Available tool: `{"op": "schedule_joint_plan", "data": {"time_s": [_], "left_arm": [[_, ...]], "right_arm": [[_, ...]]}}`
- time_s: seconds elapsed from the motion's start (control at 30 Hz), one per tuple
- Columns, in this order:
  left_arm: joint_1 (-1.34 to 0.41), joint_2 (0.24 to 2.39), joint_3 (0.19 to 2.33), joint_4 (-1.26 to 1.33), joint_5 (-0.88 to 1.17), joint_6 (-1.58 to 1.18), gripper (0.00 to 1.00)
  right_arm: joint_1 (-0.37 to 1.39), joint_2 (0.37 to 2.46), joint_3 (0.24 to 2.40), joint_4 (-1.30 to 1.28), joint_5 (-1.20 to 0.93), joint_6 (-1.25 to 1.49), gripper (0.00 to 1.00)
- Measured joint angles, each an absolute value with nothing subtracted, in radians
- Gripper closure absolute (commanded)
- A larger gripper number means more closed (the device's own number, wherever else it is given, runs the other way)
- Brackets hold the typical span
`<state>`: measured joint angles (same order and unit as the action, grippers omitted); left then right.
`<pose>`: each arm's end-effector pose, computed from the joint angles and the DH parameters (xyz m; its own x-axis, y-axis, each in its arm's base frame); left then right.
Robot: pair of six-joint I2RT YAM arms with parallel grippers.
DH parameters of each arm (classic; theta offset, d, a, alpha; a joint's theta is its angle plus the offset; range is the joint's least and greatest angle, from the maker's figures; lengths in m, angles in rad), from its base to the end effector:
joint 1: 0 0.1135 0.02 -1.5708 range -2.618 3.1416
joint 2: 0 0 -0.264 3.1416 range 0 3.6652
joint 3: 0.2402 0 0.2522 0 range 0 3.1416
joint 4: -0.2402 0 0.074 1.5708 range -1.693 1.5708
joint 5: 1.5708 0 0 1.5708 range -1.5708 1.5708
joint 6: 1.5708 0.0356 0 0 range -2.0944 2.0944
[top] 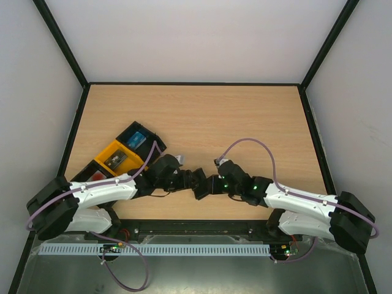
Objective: Take the credit cards out of the card holder
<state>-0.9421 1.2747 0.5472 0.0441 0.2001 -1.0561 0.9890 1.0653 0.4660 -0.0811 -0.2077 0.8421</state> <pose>0.1414 -0.2066 0.1792 -0.9517 -0.1418 -0.2725 0.1116 0.6669 -0.7368 0.1108 0.1819 0.1874 -0.9058 -0.0487 -0.4208 -0.3451 0.6610 0.6663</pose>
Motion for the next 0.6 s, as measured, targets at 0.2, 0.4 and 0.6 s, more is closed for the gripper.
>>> {"op": "schedule_joint_plan", "data": {"time_s": [0.2, 0.4, 0.6], "left_arm": [[-0.949, 1.272, 0.569, 0.045, 0.247, -1.029, 0.34], [-0.949, 1.292, 0.599, 0.032, 0.284, -0.994, 0.32], [-0.949, 1.308, 0.619, 0.028, 0.273, -0.969, 0.32]], "right_arm": [[0.989, 1.071, 0.481, -0.117, -0.187, 0.857, 0.98], [0.989, 1.109, 0.513, -0.147, -0.162, 0.859, 0.98], [0.99, 1.12, 0.531, -0.145, -0.162, 0.862, 0.98]]}}
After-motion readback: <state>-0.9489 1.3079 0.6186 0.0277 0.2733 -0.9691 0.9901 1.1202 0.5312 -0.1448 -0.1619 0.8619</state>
